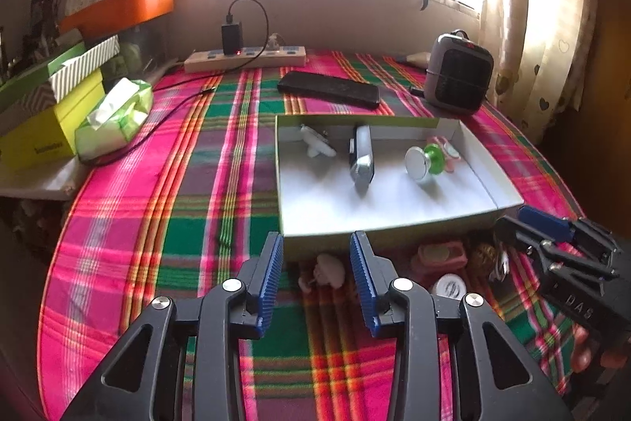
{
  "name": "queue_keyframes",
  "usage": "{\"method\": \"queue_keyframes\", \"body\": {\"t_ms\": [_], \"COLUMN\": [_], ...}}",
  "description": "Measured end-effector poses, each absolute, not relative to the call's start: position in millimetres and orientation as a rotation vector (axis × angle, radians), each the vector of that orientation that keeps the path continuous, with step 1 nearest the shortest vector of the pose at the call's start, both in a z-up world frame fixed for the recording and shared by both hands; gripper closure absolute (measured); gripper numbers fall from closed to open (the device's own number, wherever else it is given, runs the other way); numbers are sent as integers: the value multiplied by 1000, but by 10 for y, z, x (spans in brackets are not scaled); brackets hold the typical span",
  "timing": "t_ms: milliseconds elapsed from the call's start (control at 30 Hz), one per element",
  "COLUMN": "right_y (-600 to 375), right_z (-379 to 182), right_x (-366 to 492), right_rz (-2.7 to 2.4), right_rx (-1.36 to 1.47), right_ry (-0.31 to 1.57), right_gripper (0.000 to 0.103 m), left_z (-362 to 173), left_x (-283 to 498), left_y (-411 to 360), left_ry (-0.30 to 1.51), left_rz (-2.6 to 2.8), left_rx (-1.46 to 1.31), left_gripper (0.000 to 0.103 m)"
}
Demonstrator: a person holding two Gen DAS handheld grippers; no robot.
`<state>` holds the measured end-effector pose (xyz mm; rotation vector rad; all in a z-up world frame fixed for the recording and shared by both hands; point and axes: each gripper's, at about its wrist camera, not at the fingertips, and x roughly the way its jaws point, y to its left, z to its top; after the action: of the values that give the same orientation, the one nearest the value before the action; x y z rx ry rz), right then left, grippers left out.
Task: Organize objects
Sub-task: 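Withdraw both open tools from the box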
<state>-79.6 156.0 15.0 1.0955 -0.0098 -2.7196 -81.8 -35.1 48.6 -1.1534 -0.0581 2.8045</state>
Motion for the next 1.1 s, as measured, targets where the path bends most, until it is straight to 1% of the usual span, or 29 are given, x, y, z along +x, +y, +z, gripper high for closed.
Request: {"method": "queue_keyframes", "body": {"t_ms": [167,400,1100], "right_y": [1577,1559,1248], "right_z": [134,70,-109], "right_x": [-707,-620,-546], "right_rz": [-2716,-2687,-2533], "right_rx": [1088,1090,1123], "right_ry": [-5,-12,20], "right_gripper": [62,62,62], "left_z": [407,303,147], "left_x": [-743,-650,-698], "left_y": [-482,-514,-519], "left_ry": [-126,-132,-150], "left_rz": [2788,2747,2691], "left_rx": [-1178,-1191,-1233], "left_gripper": [67,64,63]}}
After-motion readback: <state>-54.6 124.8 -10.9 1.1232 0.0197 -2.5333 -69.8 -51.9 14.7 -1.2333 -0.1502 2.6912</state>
